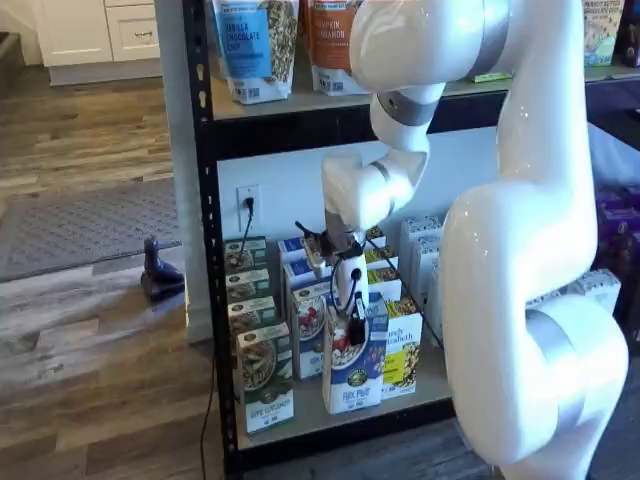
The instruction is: Pick up the blue and white box that is on the bottom shelf, the second box from the left
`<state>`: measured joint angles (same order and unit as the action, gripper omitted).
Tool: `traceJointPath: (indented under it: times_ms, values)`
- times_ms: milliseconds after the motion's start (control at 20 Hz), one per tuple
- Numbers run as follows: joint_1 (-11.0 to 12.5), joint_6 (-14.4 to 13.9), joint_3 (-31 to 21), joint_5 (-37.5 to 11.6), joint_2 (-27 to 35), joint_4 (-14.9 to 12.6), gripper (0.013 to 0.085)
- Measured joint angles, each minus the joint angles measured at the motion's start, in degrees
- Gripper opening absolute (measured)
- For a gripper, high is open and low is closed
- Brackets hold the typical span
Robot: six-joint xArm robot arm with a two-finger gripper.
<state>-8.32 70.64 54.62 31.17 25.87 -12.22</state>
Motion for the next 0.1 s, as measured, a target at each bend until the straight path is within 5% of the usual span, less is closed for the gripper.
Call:
traceJointPath:
  times_ms: [100]
  values:
    - [0.05,0.36,-0.14,0.1,-0.23,0.36,0.053]
